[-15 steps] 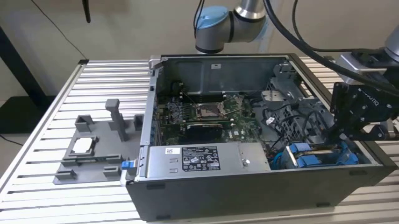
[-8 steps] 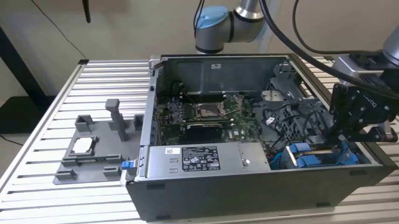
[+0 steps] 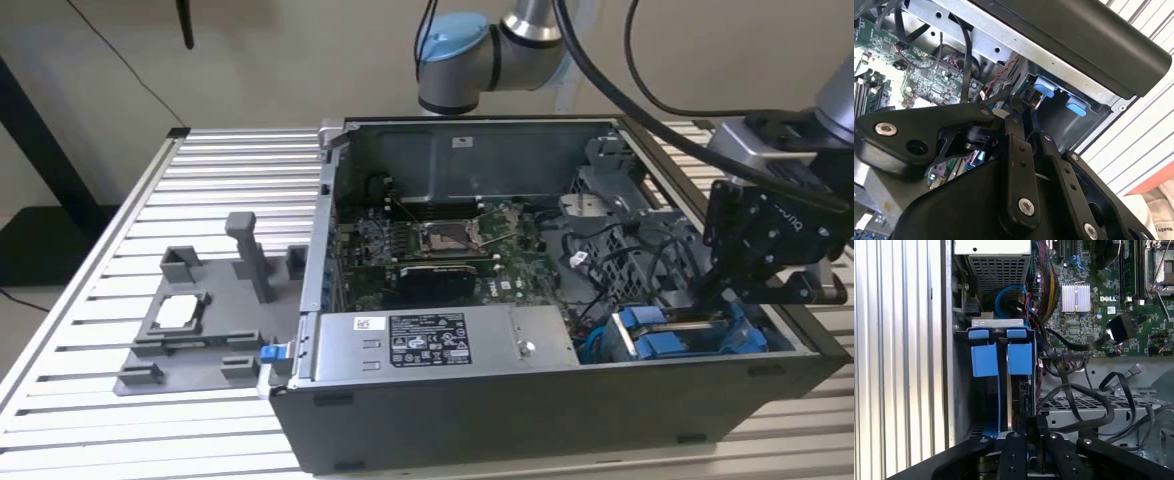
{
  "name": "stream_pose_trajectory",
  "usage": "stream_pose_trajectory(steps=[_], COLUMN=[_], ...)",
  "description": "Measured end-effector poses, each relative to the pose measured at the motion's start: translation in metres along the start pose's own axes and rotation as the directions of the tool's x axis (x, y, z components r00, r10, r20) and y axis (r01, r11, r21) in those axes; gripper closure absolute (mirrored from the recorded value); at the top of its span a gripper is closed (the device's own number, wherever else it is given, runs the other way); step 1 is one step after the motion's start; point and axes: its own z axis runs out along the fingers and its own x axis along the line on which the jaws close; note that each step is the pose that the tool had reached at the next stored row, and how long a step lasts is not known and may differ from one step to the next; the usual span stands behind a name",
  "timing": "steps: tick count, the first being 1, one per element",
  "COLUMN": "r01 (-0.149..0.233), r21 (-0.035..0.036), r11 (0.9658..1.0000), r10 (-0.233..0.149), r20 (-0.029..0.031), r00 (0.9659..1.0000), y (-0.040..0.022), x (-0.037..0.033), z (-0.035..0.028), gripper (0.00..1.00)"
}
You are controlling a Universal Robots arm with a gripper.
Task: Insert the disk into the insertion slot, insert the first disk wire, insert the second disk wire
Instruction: 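Insert the first disk wire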
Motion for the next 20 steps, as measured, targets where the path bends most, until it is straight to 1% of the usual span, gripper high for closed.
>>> stream_pose_trajectory(steps=[7, 9, 12, 15, 16, 17, 19, 20], r01=[0.0, 0.0, 0.0, 0.0, 0.0, 0.0, 0.0, 0.0], r21=[0.0, 0.0001, 0.0003, -0.0003, -0.0002, -0.0003, -0.0002, -0.0003], r11=[1.0, 1.0, 1.0, 1.0, 1.0, 1.0, 1.0, 1.0], r10=[0.0, 0.0, 0.0, 0.0, 0.0, 0.0, 0.0, 0.0], r20=[0.0002, 0.0003, -0.0013, 0.001, 0.0011, 0.0016, 0.0002, 0.0005], r00=[1.0, 1.0, 1.0, 1.0, 1.0, 1.0, 1.0, 1.0], y=[-0.0002, -0.0003, -0.0005, -0.0005, -0.0005, -0.0005, -0.0002, 0.0], x=[0.0001, 0.0002, 0.0004, 0.0005, 0.0005, 0.0004, 0.0001, 0.0], z=[0.0026, 0.0045, 0.0077, 0.009, 0.0087, 0.0075, 0.0026, 0.0003], gripper=[0.81, 0.81, 0.81, 0.8, 0.8, 0.73, 0.73, 0.73])
